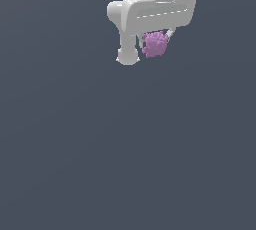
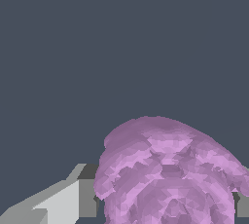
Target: Pick up the object and move it to a goal position.
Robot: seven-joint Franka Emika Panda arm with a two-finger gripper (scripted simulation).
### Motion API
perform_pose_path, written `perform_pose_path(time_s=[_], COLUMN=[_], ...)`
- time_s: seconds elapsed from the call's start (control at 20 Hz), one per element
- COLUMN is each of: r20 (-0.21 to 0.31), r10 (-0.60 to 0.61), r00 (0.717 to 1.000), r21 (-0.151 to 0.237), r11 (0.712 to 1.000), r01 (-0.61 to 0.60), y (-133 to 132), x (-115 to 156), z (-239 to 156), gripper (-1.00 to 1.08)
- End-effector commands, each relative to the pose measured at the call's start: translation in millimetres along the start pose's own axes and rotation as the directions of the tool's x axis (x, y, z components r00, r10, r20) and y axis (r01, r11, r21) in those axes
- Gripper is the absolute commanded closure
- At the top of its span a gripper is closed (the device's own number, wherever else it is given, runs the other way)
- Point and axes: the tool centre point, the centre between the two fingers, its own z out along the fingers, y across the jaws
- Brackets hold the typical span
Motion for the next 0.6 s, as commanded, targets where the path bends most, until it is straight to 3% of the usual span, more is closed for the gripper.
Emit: perform_pose_path(time_s=[0.0,0.55], r20=[0.001,0.001], r10=[0.001,0.001], r00=[1.0,1.0], r21=[0.001,0.002], r11=[1.0,1.0], r01=[-0.001,-0.001], y=[-8,-20], x=[0,2], z=[-15,-40], gripper=[1.08,1.08])
